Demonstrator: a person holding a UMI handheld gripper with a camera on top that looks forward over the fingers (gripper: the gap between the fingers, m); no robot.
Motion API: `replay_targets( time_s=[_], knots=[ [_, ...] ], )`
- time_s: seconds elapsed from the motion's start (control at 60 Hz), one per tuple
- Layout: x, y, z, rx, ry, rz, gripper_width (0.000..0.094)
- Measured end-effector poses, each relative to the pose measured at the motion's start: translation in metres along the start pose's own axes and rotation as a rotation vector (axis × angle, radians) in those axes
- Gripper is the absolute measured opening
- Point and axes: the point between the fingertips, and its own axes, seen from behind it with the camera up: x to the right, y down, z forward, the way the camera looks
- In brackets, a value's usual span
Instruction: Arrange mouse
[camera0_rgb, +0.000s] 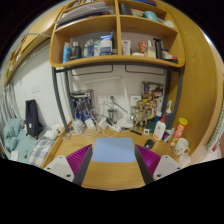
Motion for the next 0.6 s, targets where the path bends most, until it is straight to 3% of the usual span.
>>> replay_targets(
  time_s=[0.35, 0.483, 0.6],
  knots=[
    [0.15, 0.118, 0.071, -0.166, 0.27, 0.005, 0.0867],
    [0.187, 0.143, 0.109, -0.201, 0.293, 0.018, 0.0867],
    [0.204, 0.151, 0.156, -0.213, 0.252, 0.029, 0.0864]
  ],
)
